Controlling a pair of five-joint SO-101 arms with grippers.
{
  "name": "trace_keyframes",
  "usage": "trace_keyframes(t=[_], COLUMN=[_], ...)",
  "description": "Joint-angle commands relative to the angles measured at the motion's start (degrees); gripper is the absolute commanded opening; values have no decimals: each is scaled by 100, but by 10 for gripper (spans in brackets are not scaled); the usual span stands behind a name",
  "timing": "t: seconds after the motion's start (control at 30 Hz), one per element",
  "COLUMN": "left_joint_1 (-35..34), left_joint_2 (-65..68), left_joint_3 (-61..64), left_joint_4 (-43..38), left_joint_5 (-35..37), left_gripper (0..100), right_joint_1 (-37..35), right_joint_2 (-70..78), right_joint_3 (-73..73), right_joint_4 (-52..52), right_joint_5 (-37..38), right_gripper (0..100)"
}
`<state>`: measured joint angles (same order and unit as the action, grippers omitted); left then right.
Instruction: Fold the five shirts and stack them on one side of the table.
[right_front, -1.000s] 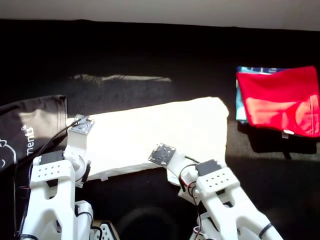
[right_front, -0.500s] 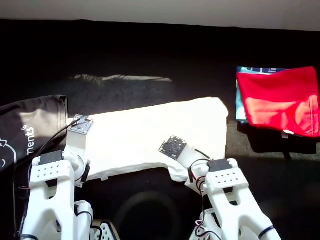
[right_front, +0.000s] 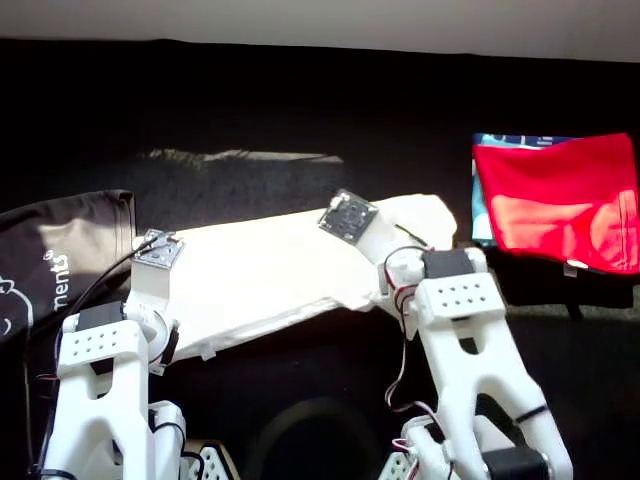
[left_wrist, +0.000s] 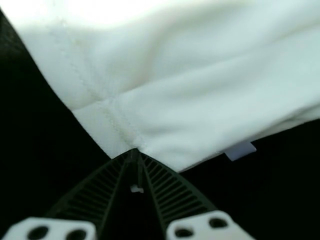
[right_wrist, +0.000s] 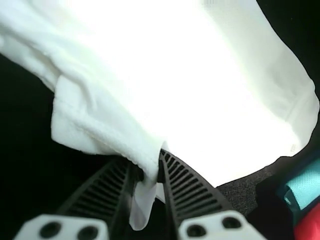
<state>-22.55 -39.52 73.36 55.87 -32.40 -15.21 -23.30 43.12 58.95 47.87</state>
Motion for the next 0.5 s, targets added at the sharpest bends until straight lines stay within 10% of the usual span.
trace_keyframes(t=[0.0, 0.47], left_joint_1=[-92, -92], left_joint_2=[4, 4], left_joint_3=[31, 31], left_joint_4=[-70, -70], left_joint_5=[-18, -18], left_gripper=[9, 9], right_joint_1=[66, 224], right_joint_2=[980, 3846], right_joint_3=[-963, -3705], right_joint_4=[-101, -110], right_joint_5=[26, -1495], right_gripper=[7, 187])
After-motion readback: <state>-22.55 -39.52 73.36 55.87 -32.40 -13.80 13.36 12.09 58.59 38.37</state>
